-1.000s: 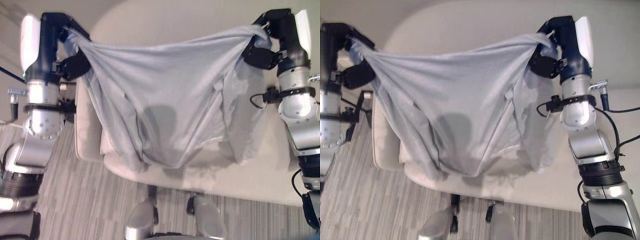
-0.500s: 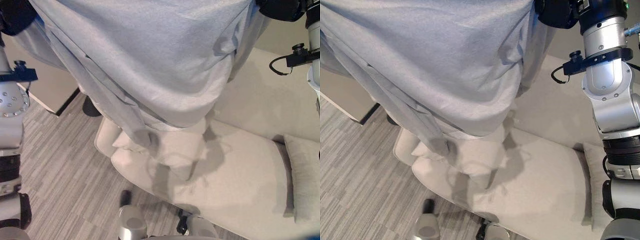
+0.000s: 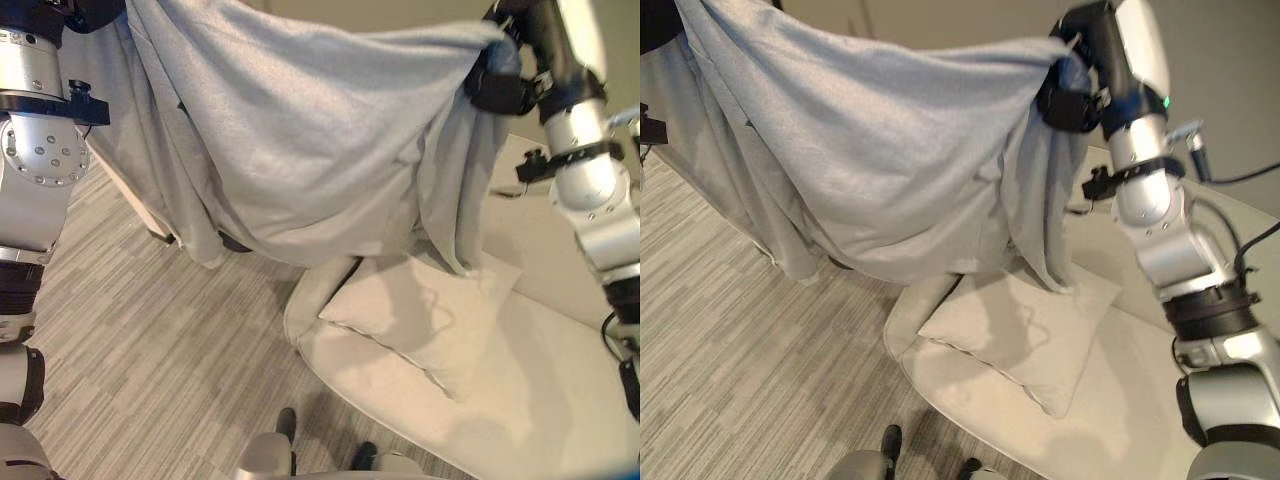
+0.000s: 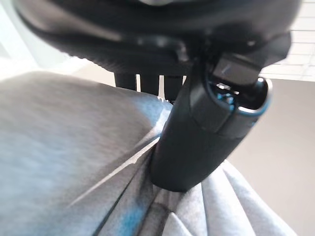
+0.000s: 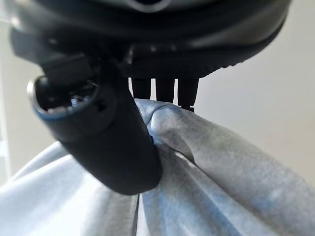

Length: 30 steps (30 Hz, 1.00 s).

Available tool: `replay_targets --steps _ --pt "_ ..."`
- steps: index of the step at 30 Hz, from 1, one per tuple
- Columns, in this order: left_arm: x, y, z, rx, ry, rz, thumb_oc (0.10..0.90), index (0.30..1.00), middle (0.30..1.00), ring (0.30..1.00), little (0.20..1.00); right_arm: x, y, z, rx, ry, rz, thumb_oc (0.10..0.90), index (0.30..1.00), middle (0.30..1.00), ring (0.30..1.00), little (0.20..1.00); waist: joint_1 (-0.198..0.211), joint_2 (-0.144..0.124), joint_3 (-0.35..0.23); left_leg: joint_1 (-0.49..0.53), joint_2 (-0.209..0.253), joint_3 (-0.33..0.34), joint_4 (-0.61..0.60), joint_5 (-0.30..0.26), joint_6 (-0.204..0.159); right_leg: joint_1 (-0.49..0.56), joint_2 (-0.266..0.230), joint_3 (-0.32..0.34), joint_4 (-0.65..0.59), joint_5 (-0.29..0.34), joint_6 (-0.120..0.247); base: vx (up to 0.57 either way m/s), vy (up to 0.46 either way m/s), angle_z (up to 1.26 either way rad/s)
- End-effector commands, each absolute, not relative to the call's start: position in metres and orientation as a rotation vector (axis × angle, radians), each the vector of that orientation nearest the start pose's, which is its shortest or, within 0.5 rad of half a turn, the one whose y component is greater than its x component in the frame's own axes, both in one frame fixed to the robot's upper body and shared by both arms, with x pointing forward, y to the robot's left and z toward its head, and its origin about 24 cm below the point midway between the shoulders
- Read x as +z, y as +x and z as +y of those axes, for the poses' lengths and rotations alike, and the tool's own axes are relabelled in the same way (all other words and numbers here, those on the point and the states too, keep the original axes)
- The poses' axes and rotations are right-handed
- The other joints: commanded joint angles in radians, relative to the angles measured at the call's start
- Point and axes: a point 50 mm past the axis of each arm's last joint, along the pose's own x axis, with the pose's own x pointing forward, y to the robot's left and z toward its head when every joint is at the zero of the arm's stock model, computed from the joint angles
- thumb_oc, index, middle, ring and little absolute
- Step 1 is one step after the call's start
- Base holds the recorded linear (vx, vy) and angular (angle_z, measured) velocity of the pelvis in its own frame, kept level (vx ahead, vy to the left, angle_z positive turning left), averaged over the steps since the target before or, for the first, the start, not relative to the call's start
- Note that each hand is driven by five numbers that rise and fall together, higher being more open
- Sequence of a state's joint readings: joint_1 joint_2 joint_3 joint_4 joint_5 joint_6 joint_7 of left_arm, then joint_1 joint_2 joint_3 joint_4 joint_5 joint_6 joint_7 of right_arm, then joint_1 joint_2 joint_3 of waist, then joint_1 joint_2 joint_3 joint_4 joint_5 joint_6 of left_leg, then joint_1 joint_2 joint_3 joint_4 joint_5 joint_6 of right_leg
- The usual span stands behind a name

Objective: Hang the clothes on the sofa on the clothes rack.

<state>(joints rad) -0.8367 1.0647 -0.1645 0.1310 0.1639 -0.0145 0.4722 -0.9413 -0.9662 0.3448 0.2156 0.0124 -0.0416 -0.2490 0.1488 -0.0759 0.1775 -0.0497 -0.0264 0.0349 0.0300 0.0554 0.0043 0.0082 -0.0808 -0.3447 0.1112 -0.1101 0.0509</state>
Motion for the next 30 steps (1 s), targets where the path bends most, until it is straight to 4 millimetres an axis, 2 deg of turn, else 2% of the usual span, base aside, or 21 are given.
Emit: replay_targets --steps 1,4,5,6,7,8,9,10,11,12,13,14,15,17,18,20,23,26,27,29,30 --pt "0.386 0.264 0.269 0.721 0.967 -1.123 0.4 0.3 0.3 0.3 0.3 0.39 0.302 -0.227 -0.329 -0.833 -1.021 0.4 0.3 0.3 0.3 0.3 0.049 -0.054 -0.076 0.069 -0.004 -0.018 -0.089 -0.062 -0.088 0.074 0.007 0.023 -0.164 0.084 0.064 0.0 0.058 0.09" --pt "0.382 0.27 0.263 0.688 0.919 -1.12 0.4 0.3 0.3 0.3 0.3 0.394 0.301 -0.233 -0.348 -0.828 -1.015 0.4 0.3 0.3 0.3 0.3 0.03 -0.048 -0.063 -0.004 0.053 0.109 0.029 -0.09 -0.106 0.092 -0.024 -0.035 -0.198 0.098 0.078 -0.01 0.154 0.27" --pt "0.38 0.27 0.261 0.68 0.901 -1.128 0.4 0.3 0.3 0.3 0.3 0.39 0.302 -0.232 -0.333 -0.822 -1.008 0.4 0.3 0.3 0.3 0.3 0.029 -0.05 -0.068 -0.012 0.126 0.114 0.021 -0.078 -0.122 0.093 -0.047 -0.041 -0.198 0.101 0.09 0.05 0.191 0.68" --pt "0.38 0.271 0.261 0.679 0.902 -1.128 0.4 0.3 0.3 0.3 0.3 0.39 0.302 -0.233 -0.333 -0.822 -1.007 0.4 0.3 0.3 0.3 0.3 0.029 -0.049 -0.071 -0.012 0.128 0.112 0.016 -0.075 -0.124 0.091 -0.045 -0.041 -0.198 0.101 0.089 0.13 0.353 0.58" --pt "0.381 0.271 0.263 0.685 0.9 -1.125 0.4 0.3 0.3 0.3 0.3 0.389 0.302 -0.235 -0.344 -0.836 -0.996 0.4 0.3 0.3 0.3 0.3 0.023 -0.056 -0.08 -0.01 0.223 0.084 -0.048 -0.022 -0.144 0.086 -0.072 -0.043 -0.198 0.089 0.094 0.12 0.305 0.55" --pt "0.382 0.27 0.263 0.691 0.901 -1.129 0.4 0.3 0.3 0.3 0.3 0.389 0.301 -0.236 -0.351 -0.842 -0.997 0.4 0.3 0.3 0.3 0.3 0.023 -0.055 -0.082 -0.013 0.267 0.065 -0.087 0.003 -0.156 0.088 -0.082 -0.041 -0.198 0.078 0.097 0.13 0.298 0.25" --pt "0.383 0.271 0.263 0.69 0.901 -1.13 0.4 0.3 0.3 0.3 0.3 0.389 0.301 -0.236 -0.352 -0.841 -0.997 0.4 0.3 0.3 0.3 0.3 0.021 -0.052 -0.085 -0.009 0.272 0.062 -0.103 0.013 -0.16 0.087 -0.075 -0.044 -0.198 0.076 0.095 0.17 0.293 0.14" --pt "0.384 0.271 0.265 0.698 0.899 -1.123 0.4 0.3 0.3 0.3 0.3 0.39 0.3 -0.24 -0.364 -0.836 -0.993 0.4 0.3 0.3 0.3 0.3 0.015 -0.043 -0.085 -0.044 0.325 0.037 -0.117 0.041 -0.179 0.103 -0.099 -0.038 -0.198 0.06 0.105 0.26 0.464 0.27" --pt "0.384 0.274 0.265 0.688 0.904 -1.111 0.4 0.3 0.3 0.3 0.3 0.387 0.299 -0.247 -0.379 -0.834 -0.978 0.4 0.3 0.3 0.3 0.3 -0.009 -0.013 -0.097 -0.059 0.35 0.068 -0.117 0.05 -0.201 0.127 -0.118 -0.064 -0.198 0.058 0.121 0.26 0.473 0.27" --pt "0.384 0.274 0.265 0.686 0.905 -1.11 0.4 0.3 0.3 0.3 0.3 0.386 0.299 -0.247 -0.379 -0.833 -0.975 0.4 0.3 0.3 0.3 0.3 -0.008 -0.013 -0.098 -0.055 0.352 0.068 -0.117 0.045 -0.203 0.131 -0.116 -0.063 -0.198 0.056 0.122 0.25 0.433 0.29" --pt "0.384 0.275 0.263 0.677 0.912 -1.109 0.4 0.3 0.3 0.3 0.3 0.384 0.299 -0.25 -0.39 -0.822 -0.97 0.4 0.3 0.3 0.3 0.3 -0.006 0.004 -0.111 -0.053 0.339 0.067 -0.117 0.041 -0.215 0.14 -0.127 -0.071 -0.198 0.066 0.131 0.23 0.376 -0.05" --pt "0.382 0.276 0.26 0.65 0.918 -1.109 0.4 0.3 0.3 0.3 0.3 0.38 0.3 -0.252 -0.392 -0.821 -0.956 0.4 0.3 0.3 0.3 0.3 -0.01 0.019 -0.127 -0.049 0.314 0.068 -0.117 0.027 -0.22 0.151 -0.16 -0.085 -0.198 0.085 0.144 0.29 0.515 -0.26" --pt "0.379 0.278 0.258 0.633 0.93 -1.101 0.4 0.3 0.3 0.3 0.3 0.374 0.3 -0.254 -0.394 -0.825 -0.937 0.4 0.3 0.3 0.3 0.3 -0.012 0.016 -0.135 -0.04 0.287 0.069 -0.117 0.018 -0.214 0.155 -0.191 -0.096 -0.196 0.106 0.15 0.29 0.536 -0.22" --pt "0.38 0.279 0.252 0.607 0.957 -1.106 0.4 0.3 0.3 0.3 0.3 0.366 0.303 -0.254 -0.388 -0.839 -0.913 0.4 0.3 0.3 0.3 0.3 -0.015 0.02 -0.134 -0.012 0.221 0.07 -0.117 -0.015 -0.175 0.147 -0.266 -0.096 -0.114 0.155 0.155 0.24 0.498 0.14" --pt "0.38 0.28 0.248 0.585 0.965 -1.108 0.4 0.3 0.3 0.3 0.3 0.366 0.302 -0.252 -0.396 -0.834 -0.92 0.4 0.3 0.3 0.3 0.3 -0.018 0.024 -0.128 0.008 0.184 0.093 -0.117 -0.037 -0.145 0.13 -0.327 -0.11 -0.05 0.222 0.164 0.15 0.492 0.25" --pt "0.382 0.279 0.248 0.591 0.974 -1.113 0.4 0.3 0.3 0.3 0.3 0.364 0.303 -0.25 -0.396 -0.825 -0.917 0.4 0.3 0.3 0.3 0.3 -0.02 0.026 -0.112 0.04 0.141 0.122 -0.117 -0.067 -0.106 0.078 -0.39 -0.107 0.07 0.242 0.145 0.12 0.473 0.01" --pt "0.381 0.282 0.243 0.57 0.984 -1.108 0.4 0.3 0.3 0.3 0.3 0.36 0.302 -0.25 -0.385 -0.81 -0.919 0.4 0.3 0.3 0.3 0.3 -0.059 0.041 -0.094 0.071 0.107 0.132 -0.117 -0.09 -0.09 0.006 -0.311 -0.045 0.165 0.187 0.119 0.12 0.285 -0.11" --pt "0.381 0.282 0.245 0.58 0.984 -1.104 0.4 0.3 0.3 0.3 0.3 0.363 0.302 -0.25 -0.386 -0.805 -0.929 0.4 0.3 0.3 0.3 0.3 -0.057 0.047 -0.089 0.085 0.104 0.145 -0.117 -0.098 -0.09 -0.002 -0.281 -0.057 0.14 0.157 0.11 0.11 0.083 -0.03" --pt "0.379 0.282 0.248 0.591 0.984 -1.095 0.4 0.3 0.3 0.3 0.3 0.368 0.301 -0.249 -0.389 -0.777 -0.949 0.4 0.3 0.3 0.3 0.3 -0.057 0.042 -0.078 0.111 0.098 0.169 -0.117 -0.109 -0.095 -0.046 -0.19 -0.112 0.024 0.129 0.107 0.19 0.016 -0.35" --pt "0.375 0.28 0.254 0.617 0.97 -1.082 0.4 0.3 0.3 0.3 0.3 0.369 0.303 -0.247 -0.382 -0.769 -0.951 0.4 0.3 0.3 0.3 0.3 -0.062 0.042 -0.075 0.131 0.097 0.175 -0.117 -0.12 -0.099 -0.088 -0.114 -0.096 -0.071 0.164 0.115 0.2 -0.016 -0.49" --pt "0.374 0.279 0.256 0.634 0.993 -1.078 0.4 0.3 0.3 0.3 0.3 0.37 0.302 -0.251 -0.406 -0.795 -0.951 0.4 0.3 0.3 0.3 0.3 -0.079 0.037 -0.067 0.135 0.095 0.176 -0.117 -0.127 -0.1 -0.112 -0.087 -0.055 -0.112 0.176 0.119 0.15 -0.053 -0.48"
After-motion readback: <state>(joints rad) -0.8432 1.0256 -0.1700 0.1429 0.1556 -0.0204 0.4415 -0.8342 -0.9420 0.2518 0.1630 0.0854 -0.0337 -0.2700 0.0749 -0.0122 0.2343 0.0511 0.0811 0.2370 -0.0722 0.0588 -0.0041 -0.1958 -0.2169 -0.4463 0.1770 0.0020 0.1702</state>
